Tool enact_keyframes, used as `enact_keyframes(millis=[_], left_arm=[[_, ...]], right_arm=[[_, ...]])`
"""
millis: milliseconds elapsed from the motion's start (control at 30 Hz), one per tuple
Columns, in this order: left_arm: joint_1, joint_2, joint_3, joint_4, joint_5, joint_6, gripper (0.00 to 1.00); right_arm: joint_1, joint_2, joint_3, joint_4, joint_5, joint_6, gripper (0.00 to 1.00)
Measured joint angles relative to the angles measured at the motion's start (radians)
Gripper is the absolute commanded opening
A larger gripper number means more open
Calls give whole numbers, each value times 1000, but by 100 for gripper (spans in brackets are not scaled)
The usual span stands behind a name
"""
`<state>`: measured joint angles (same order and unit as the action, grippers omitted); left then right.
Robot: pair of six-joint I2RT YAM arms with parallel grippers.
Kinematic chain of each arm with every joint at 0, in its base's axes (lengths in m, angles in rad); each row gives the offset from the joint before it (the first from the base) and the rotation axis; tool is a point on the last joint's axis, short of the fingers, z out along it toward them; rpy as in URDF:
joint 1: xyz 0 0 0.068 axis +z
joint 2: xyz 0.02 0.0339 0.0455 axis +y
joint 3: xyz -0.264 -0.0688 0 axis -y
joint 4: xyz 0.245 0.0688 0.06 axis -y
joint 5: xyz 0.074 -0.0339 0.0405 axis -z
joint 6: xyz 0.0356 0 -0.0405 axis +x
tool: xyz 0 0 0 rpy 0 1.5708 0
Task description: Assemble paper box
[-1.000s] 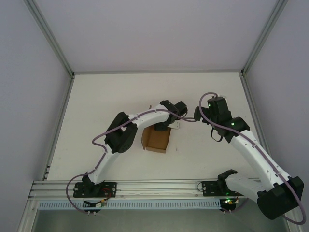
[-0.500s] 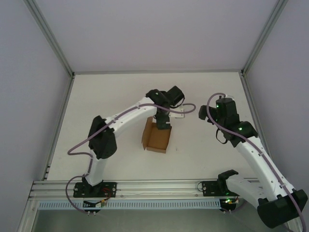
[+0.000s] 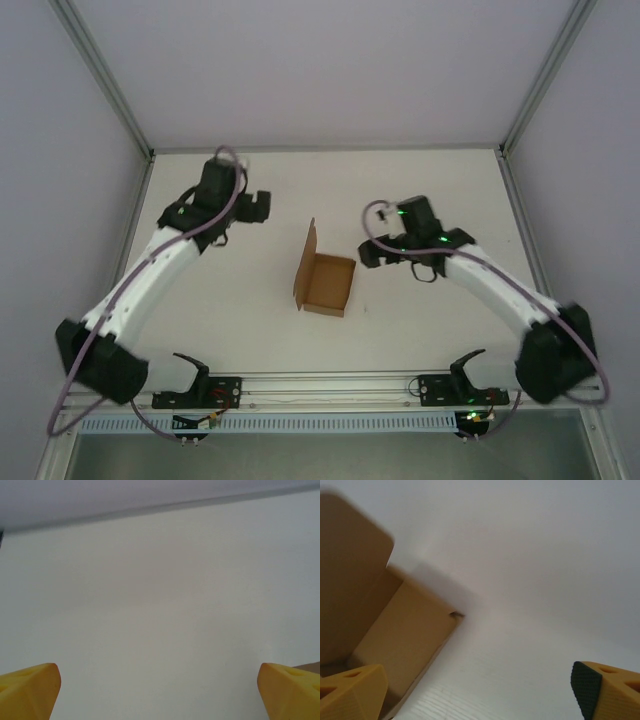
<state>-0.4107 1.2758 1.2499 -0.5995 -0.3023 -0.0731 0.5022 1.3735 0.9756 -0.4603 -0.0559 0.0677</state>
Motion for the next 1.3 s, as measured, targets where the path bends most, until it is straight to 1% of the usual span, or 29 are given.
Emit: enact_keyframes(millis=[67,133,200,267,300,367,467,567,633,767,900,1000,1067,1167,1233,1267,1300], left_arm=[[-2,-58,-74,-5,-12,-76,100],[-6,-75,-110,-31,-26,-142,100],[-6,-71,-122,-54,-39,-195,100],[-6,-71,-130,-66,-40,-231,100],[-6,-72,-135,-68,-39,-246,100],[-6,-74,-148,-67,-34,-264,100],[-6,-74,-159,-79,-32,-283,100],[-6,-74,-159,-83,-40,-296,100],[-6,-78,-159,-83,-43,-301,100],[-6,-105,-159,-82,-48,-306,100],[-6,-121,-159,-79,-51,-305,100],[-6,-119,-159,-74,-44,-304,100],[-6,-119,-162,-58,-23,-296,100],[-6,-119,-180,-13,35,-266,100],[-6,-119,-200,19,84,-239,100],[-6,-117,-210,33,106,-224,100],[-6,-116,-221,48,131,-210,100]], right_arm=[[31,143,61,2,-37,-57,83],[51,269,131,6,-69,-105,78],[72,367,196,8,-92,-139,75],[87,429,239,19,-104,-164,72],[95,454,254,31,-108,-174,68],[103,488,270,60,-113,-187,61],[112,536,298,87,-114,-191,44],[116,556,303,110,-108,-185,23],[119,555,301,122,-83,-169,18],[127,536,262,177,4,-74,11],[151,473,208,167,177,112,11],[196,442,205,111,324,309,12],[237,435,212,39,422,441,14],[290,440,237,-79,525,605,14],[315,441,243,-117,563,687,22],[327,441,243,-129,574,716,28],[335,441,243,-140,582,740,38]])
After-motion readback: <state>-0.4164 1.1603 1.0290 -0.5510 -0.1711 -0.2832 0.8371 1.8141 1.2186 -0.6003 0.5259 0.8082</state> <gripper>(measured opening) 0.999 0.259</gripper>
